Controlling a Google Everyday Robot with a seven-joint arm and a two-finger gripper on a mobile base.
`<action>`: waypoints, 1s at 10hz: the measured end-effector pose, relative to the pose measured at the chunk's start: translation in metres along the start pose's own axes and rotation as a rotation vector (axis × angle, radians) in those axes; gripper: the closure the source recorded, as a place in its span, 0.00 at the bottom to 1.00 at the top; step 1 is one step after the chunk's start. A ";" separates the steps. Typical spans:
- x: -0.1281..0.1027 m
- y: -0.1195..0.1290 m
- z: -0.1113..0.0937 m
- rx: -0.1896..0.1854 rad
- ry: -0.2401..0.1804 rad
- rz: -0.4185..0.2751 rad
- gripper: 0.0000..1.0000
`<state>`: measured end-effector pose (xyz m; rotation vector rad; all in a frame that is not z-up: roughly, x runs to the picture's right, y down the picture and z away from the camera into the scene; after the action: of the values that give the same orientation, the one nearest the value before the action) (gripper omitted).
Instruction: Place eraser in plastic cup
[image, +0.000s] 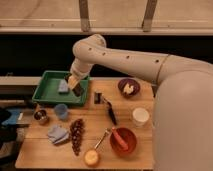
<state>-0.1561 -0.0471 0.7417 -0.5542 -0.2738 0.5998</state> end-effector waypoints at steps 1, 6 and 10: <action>-0.007 0.006 0.009 -0.021 0.003 -0.018 0.87; -0.013 0.034 0.055 -0.139 0.038 -0.067 0.87; -0.013 0.050 0.068 -0.192 0.059 -0.102 0.87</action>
<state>-0.2163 0.0075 0.7682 -0.7374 -0.3035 0.4598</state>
